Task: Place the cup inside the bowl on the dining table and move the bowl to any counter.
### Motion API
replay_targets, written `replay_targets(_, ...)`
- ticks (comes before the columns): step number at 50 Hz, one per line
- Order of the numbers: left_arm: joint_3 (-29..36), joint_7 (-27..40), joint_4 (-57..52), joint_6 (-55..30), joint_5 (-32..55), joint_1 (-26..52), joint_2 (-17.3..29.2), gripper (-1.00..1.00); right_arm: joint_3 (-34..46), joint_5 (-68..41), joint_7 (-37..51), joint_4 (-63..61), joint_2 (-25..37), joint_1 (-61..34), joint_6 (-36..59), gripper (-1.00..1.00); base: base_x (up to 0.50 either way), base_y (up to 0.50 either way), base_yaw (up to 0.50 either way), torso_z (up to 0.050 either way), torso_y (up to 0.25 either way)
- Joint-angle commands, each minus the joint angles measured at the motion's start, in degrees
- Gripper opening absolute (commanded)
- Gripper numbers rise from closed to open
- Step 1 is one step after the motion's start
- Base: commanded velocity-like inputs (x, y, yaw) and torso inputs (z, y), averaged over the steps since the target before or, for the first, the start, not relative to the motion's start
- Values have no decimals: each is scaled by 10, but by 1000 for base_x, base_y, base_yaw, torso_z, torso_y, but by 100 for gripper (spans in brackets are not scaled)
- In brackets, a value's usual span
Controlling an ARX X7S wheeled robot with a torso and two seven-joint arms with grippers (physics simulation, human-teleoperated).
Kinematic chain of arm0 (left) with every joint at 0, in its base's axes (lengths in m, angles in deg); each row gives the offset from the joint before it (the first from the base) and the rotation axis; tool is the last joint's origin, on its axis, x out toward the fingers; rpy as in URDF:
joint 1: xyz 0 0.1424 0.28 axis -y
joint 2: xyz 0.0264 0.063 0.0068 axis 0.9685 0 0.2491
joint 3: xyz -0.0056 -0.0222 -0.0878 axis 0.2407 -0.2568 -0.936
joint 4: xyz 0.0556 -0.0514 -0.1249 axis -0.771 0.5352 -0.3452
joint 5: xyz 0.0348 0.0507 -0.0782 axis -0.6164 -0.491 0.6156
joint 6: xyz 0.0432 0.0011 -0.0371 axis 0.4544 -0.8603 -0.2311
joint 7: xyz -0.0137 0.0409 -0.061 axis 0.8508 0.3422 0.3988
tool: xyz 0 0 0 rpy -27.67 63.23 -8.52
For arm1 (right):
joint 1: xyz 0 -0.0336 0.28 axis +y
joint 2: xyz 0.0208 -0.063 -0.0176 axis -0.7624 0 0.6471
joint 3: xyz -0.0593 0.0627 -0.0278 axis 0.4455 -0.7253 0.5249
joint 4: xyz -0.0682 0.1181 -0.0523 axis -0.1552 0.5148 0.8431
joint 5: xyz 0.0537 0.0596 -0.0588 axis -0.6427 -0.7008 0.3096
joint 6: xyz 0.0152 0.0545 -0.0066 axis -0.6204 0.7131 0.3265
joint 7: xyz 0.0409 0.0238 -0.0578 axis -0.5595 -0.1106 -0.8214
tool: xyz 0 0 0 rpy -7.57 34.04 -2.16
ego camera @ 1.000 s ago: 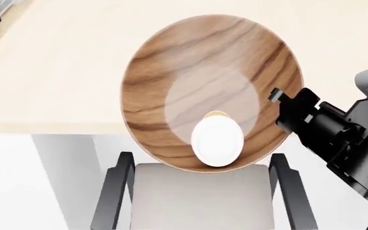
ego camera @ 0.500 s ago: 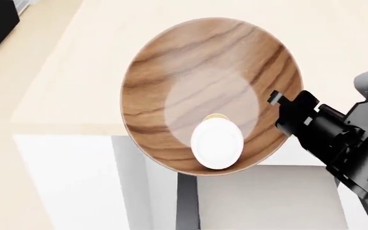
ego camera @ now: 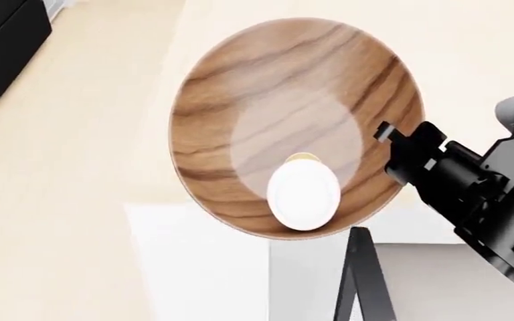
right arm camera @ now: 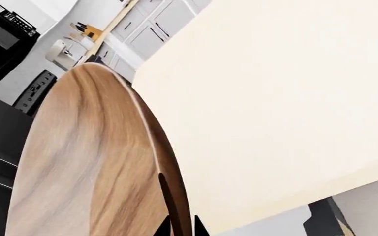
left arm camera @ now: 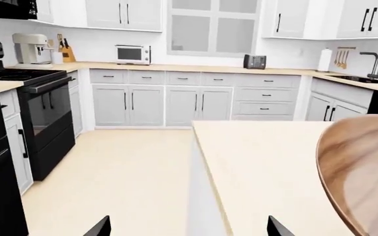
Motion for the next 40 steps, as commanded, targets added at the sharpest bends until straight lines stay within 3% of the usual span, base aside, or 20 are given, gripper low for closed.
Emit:
replay_targets(1, -7, -4, -2, 0, 13, -3, 2, 100, -14, 11, -3, 7, -4, 1, -3, -100, 223, 497, 0, 0, 0)
replay_targets(40, -12, -6, -2, 11, 23, -16, 13, 100, -24, 26, 13, 0, 1, 5, 1, -100, 193, 497, 0, 0, 1)
